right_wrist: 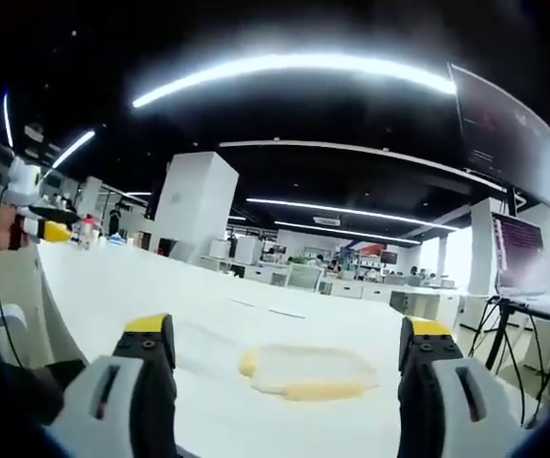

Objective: Snap each plastic latch of the storage box into its locked position after aligning the lid with the box until every specified latch is closed and the lid sits flush.

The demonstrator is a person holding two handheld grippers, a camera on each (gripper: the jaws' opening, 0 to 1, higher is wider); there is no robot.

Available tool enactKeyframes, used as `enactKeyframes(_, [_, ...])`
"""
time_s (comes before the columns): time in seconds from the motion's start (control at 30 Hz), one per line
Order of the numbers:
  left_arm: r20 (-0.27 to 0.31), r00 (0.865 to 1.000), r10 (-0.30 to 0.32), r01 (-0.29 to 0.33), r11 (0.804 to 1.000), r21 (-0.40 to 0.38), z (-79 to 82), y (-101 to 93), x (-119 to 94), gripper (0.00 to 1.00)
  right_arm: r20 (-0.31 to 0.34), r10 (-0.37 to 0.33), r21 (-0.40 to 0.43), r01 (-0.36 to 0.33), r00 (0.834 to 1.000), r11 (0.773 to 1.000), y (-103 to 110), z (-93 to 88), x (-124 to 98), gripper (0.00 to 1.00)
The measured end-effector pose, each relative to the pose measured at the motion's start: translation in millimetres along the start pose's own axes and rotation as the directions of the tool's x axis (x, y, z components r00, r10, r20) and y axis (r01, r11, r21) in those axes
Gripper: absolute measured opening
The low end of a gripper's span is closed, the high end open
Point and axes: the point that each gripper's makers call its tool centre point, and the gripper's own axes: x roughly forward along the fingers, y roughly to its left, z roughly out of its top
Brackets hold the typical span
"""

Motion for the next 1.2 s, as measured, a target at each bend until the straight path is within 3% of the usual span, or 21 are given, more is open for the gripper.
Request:
enactKeyframes(0.57, [0.003, 0.999, -0.054, 0.054, 0.999, -0.004, -1.8, -16.3, 21, 0.95, -0.064, 0.061, -0.067, -0.065, 0.996, 0.996, -5, -9.9, 8, 0.99])
enactKeyframes(0.8, [0.004, 0.997, -0.08, 0.08, 0.997, 0.013, -1.7, -26.1, 33, 0.94, -0.07, 0.119, -0.071, -0.124, 0.99, 0.99, -6, -12.3, 11, 1.0])
enactKeyframes(0.97, [-0.002, 0.994, -0.113, 0.113, 0.993, 0.013, -2.6, -36.6, 46, 0.94, -0.103, 0.125, -0.089, -0.134, 0.987, 0.987, -17, -16.9, 13, 1.0])
enactKeyframes(1.2, [-0.007, 0.982, -0.189, 0.189, 0.981, -0.049, -1.9, -59.4, 62, 0.93, -0.143, 0.17, -0.054, -0.179, 0.975, 0.982, -22, -25.6, 17, 1.0])
